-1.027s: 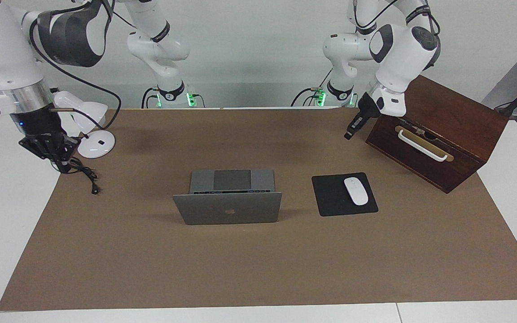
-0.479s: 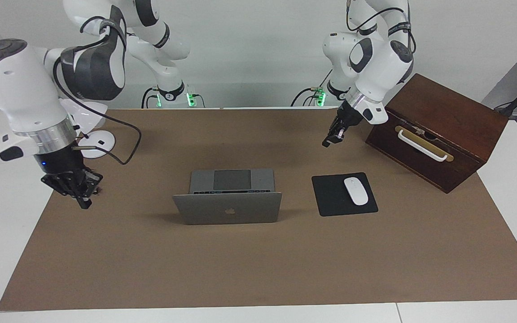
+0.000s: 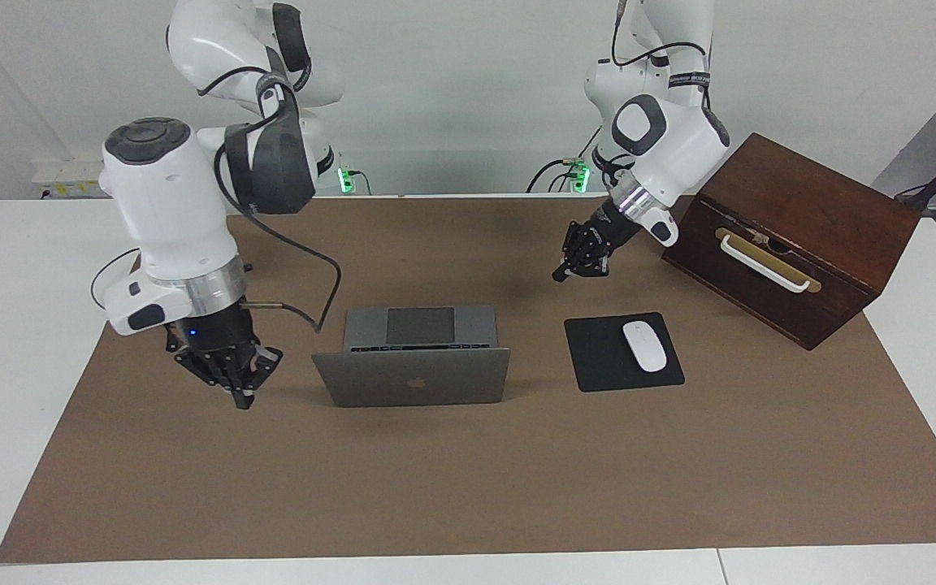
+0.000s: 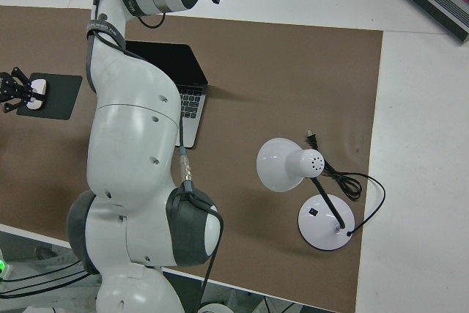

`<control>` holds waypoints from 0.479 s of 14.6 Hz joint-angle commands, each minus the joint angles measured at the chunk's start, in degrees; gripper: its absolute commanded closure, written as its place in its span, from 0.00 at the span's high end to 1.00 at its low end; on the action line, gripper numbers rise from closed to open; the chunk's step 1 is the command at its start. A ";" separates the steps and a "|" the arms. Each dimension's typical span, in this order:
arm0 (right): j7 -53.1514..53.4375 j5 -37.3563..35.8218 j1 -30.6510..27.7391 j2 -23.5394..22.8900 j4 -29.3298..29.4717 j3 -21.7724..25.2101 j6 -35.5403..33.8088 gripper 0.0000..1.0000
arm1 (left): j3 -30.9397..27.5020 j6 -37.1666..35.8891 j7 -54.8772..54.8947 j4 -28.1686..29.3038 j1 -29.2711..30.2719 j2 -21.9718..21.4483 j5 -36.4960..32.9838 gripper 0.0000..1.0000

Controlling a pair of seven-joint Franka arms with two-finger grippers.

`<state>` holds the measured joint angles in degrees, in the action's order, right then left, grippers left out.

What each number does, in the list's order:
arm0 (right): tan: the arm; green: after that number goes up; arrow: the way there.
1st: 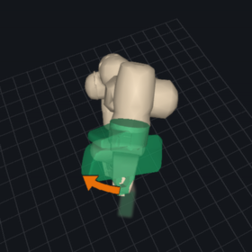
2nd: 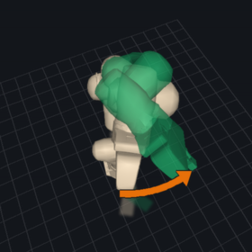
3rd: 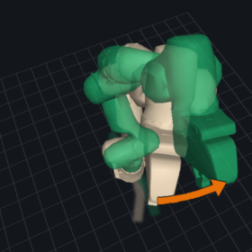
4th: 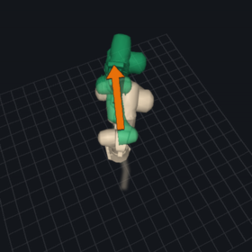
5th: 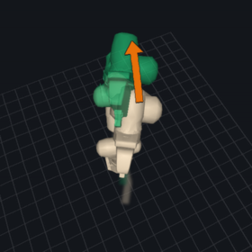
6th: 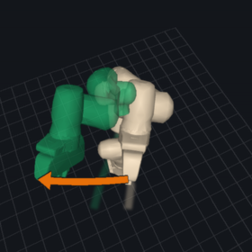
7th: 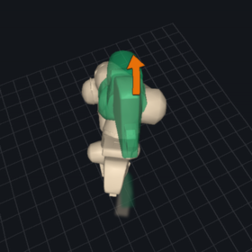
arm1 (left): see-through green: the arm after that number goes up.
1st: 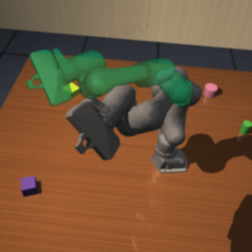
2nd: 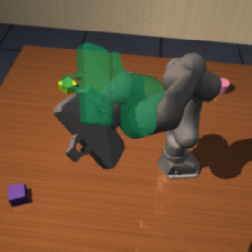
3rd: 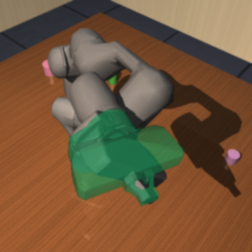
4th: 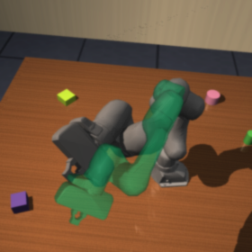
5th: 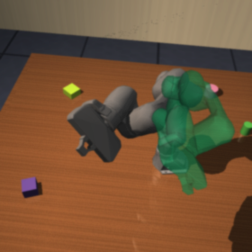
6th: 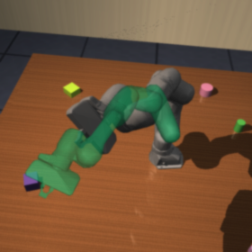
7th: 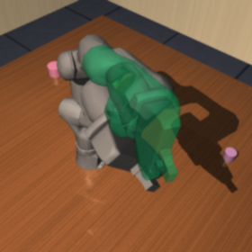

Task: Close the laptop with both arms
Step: 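Bring the left gripper to the laptop front while the right gripper reaches the lid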

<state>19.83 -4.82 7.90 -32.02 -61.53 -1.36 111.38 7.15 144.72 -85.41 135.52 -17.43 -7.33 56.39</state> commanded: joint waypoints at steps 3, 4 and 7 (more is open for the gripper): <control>3.01 -1.68 4.48 -2.87 2.29 0.30 1.99 0.00 | -0.74 23.37 -3.45 3.18 -13.75 4.16 18.43 0.00; 3.63 -2.03 5.62 -2.96 2.29 0.30 2.35 0.00 | -0.74 25.85 -3.28 2.91 -14.81 4.95 25.28 0.00; 3.98 -2.65 8.87 -3.14 2.29 0.30 2.44 0.00 | -0.74 29.04 -3.19 1.42 -17.55 8.02 33.68 0.00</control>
<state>22.54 -6.03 15.08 -33.86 -61.27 -1.22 113.57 7.37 171.92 -87.66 138.08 -33.66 -1.12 86.39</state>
